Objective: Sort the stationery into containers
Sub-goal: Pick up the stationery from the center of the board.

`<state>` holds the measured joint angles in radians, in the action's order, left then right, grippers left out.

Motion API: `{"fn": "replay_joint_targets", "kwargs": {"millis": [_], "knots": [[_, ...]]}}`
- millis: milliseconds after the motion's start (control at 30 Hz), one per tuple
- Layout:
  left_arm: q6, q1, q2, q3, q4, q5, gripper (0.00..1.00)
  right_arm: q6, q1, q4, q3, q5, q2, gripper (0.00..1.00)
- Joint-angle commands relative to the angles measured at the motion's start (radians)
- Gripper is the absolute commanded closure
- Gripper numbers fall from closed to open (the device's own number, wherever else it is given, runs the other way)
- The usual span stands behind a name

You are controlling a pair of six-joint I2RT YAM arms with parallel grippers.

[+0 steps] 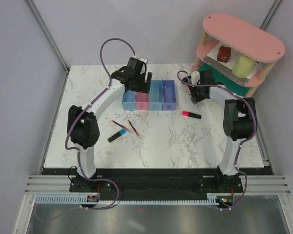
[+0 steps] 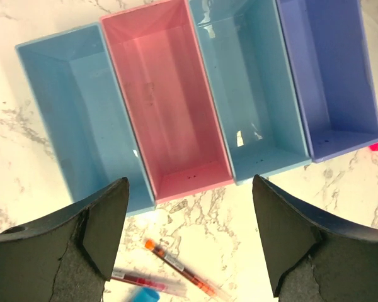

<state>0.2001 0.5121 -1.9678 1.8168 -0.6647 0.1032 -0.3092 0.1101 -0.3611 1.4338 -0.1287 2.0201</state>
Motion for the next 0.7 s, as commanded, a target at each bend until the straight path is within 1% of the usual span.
{"fn": "replay_joint_targets", "kwargs": {"millis": [0, 133, 200, 333, 367, 400, 433, 533, 667], "knots": [[-0.079, -0.010, 0.078, -0.037, -0.004, 0.027, 0.14, 0.001, 0.013, -0.028, -0.004, 0.004, -0.119, 0.80], [-0.094, -0.027, 0.093, -0.071, -0.003, 0.046, 0.14, -0.010, 0.028, -0.090, 0.017, -0.006, -0.211, 0.83], [-0.106, -0.035, 0.098, -0.091, -0.003, 0.052, 0.14, -0.013, 0.042, -0.111, 0.036, -0.014, -0.233, 0.84], [-0.136, -0.041, 0.106, -0.123, -0.003, 0.056, 0.09, -0.014, 0.082, -0.144, 0.092, -0.031, -0.265, 0.85], [-0.142, -0.046, 0.107, -0.128, -0.004, 0.056, 0.07, -0.014, 0.104, -0.148, 0.102, -0.028, -0.264, 0.86], [-0.145, -0.047, 0.115, -0.140, -0.003, 0.058, 0.02, -0.018, 0.118, -0.148, 0.121, -0.028, -0.261, 0.86], [-0.149, -0.049, 0.119, -0.146, -0.006, 0.058, 0.00, -0.018, 0.131, -0.148, 0.132, -0.020, -0.247, 0.86], [-0.166, -0.052, 0.148, -0.168, -0.006, 0.052, 0.00, -0.019, 0.192, -0.147, 0.181, -0.008, -0.197, 0.86], [-0.188, -0.055, 0.202, -0.200, -0.004, 0.029, 0.00, 0.002, 0.217, -0.148, 0.276, -0.014, -0.094, 0.86]]}}
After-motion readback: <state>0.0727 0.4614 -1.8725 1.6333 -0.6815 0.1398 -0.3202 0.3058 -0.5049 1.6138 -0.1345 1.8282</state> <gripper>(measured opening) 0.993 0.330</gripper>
